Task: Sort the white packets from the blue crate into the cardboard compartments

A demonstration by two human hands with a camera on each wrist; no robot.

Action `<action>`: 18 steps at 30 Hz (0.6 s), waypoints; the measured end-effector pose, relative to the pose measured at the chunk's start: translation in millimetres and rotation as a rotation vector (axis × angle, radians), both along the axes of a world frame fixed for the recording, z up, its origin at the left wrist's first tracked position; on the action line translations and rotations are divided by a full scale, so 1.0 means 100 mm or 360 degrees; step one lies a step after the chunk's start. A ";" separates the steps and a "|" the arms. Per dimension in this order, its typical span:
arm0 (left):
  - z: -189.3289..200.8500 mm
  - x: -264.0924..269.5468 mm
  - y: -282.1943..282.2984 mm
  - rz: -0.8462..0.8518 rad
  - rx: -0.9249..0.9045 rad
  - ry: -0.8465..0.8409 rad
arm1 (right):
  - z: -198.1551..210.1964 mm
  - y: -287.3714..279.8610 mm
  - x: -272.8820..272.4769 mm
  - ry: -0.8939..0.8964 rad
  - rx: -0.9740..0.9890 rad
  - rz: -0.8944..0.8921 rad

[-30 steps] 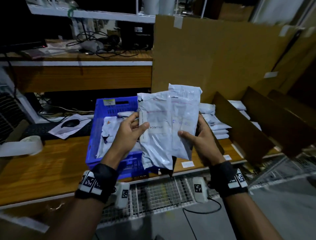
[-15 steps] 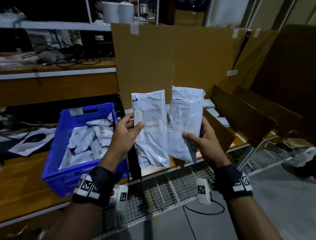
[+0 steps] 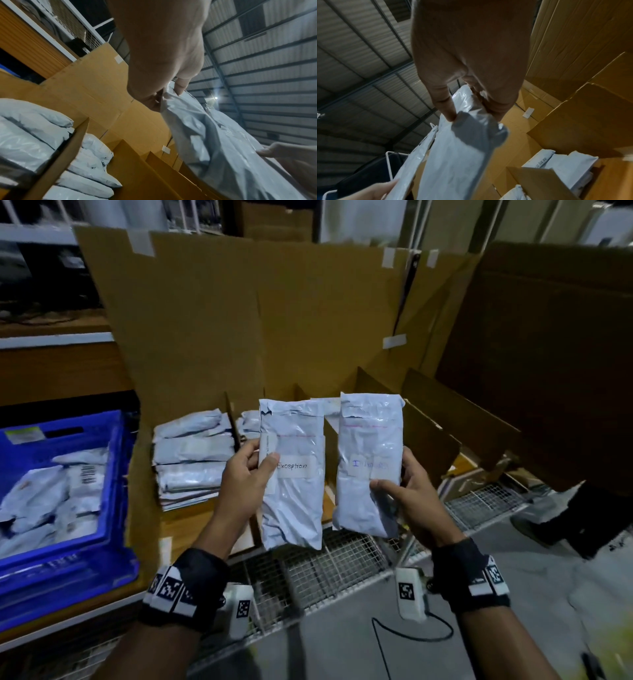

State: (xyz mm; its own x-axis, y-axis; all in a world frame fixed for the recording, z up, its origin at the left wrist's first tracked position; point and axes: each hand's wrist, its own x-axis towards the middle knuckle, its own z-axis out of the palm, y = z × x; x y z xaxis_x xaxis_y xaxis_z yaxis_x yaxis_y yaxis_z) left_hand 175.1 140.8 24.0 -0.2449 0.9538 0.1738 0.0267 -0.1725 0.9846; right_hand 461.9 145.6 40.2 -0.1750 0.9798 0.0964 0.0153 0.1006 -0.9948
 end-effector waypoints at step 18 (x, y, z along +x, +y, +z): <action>-0.07 1.32 1.82 -0.0069 -0.0105 -0.0034 | -0.18 1.48 1.25 -0.0102 -0.0046 -0.0260</action>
State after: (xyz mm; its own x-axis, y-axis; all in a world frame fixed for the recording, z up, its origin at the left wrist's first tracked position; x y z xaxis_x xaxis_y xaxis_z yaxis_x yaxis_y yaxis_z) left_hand 307.1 322.5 16.6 -0.2062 0.9728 0.1052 -0.0004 -0.1076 0.9942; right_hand 587.1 294.1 21.8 -0.0181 0.9979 0.0615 0.0925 0.0629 -0.9937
